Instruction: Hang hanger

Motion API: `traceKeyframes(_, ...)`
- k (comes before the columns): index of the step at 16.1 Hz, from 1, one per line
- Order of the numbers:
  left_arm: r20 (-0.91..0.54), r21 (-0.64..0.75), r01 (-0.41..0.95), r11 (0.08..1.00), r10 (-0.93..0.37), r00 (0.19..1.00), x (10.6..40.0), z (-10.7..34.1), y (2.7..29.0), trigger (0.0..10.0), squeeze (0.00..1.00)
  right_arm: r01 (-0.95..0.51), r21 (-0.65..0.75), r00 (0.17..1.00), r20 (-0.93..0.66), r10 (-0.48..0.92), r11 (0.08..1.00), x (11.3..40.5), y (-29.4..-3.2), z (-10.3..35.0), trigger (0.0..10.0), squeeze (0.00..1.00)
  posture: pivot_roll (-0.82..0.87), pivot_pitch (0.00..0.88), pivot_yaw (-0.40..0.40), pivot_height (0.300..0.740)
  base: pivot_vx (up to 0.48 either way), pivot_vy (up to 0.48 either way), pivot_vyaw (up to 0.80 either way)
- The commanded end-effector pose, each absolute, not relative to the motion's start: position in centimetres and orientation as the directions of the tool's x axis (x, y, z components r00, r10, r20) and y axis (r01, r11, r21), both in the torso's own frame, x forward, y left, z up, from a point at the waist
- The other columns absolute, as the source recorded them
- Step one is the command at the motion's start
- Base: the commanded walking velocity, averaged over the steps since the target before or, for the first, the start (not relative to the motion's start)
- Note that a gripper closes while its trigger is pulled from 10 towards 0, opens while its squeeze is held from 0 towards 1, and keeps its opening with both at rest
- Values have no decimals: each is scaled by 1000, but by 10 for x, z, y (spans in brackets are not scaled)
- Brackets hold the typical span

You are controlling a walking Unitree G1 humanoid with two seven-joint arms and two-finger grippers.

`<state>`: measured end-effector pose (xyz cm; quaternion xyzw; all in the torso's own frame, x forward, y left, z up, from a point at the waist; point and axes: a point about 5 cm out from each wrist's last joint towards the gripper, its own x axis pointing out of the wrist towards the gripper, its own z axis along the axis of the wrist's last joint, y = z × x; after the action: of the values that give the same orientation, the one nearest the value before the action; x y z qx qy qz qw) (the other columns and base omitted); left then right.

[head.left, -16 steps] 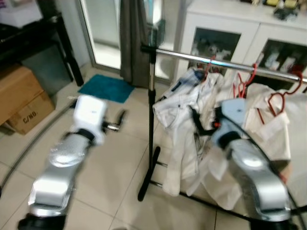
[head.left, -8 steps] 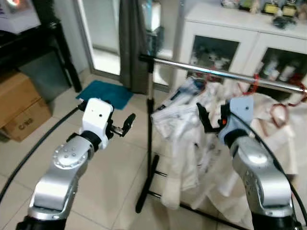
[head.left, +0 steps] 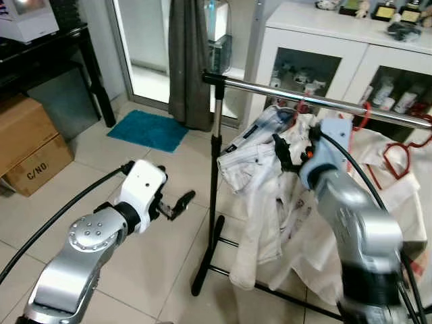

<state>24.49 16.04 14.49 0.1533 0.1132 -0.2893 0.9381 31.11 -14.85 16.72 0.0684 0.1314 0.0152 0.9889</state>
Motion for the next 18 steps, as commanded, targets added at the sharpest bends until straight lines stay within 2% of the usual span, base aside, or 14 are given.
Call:
traceKeyframes(1,-291,231,606,761,-540,789,244,149,159,10000,1000,19,184,955,-295,37,983,320,-149,166,10000,1000,14,0,-29,740,0,0,0)
traceKeyframes(3,-292,237,636,734,-571,767,243,151,157,10000,1000,-11,236,953,-292,81,972,338,-140,173,10000,1000,17,0,-28,740,0,0,0)
traceKeyframes(6,-270,208,693,690,-641,719,239,155,148,10000,1000,-28,231,949,-299,99,973,356,-132,179,10000,996,23,0,-34,740,0,0,0)
traceKeyframes(7,-268,196,715,671,-665,697,236,155,145,10000,1000,-24,193,943,-322,87,981,359,-131,177,10000,141,21,0,-34,740,0,0,0)
traceKeyframes(8,-267,187,732,655,-683,680,234,155,143,10000,1000,-5,173,935,-348,66,985,363,-131,174,10000,0,21,0,-34,740,0,0,0)
traceKeyframes(10,-256,177,747,641,-703,664,233,156,140,10000,1000,50,127,920,-391,3,991,371,-134,164,10000,0,16,0,-31,740,0,0,0)
traceKeyframes(15,-252,180,746,640,-703,664,236,157,142,10000,1000,76,138,918,-397,-15,988,388,-132,164,10000,0,21,0,-38,740,0,0,0)
traceKeyframes(16,-251,180,745,643,-702,667,237,157,142,10000,1000,102,132,916,-398,-42,986,391,-135,164,9686,0,21,0,-39,740,0,0,0)
traceKeyframes(17,-250,181,743,644,-701,668,237,158,143,10000,1000,122,127,915,-400,-62,984,394,-138,163,5608,0,20,0,-39,740,0,0,0)
traceKeyframes(18,-248,183,742,645,-700,670,238,158,143,10000,1000,139,121,911,-405,-79,983,396,-140,161,2235,0,20,0,-38,740,0,0,0)
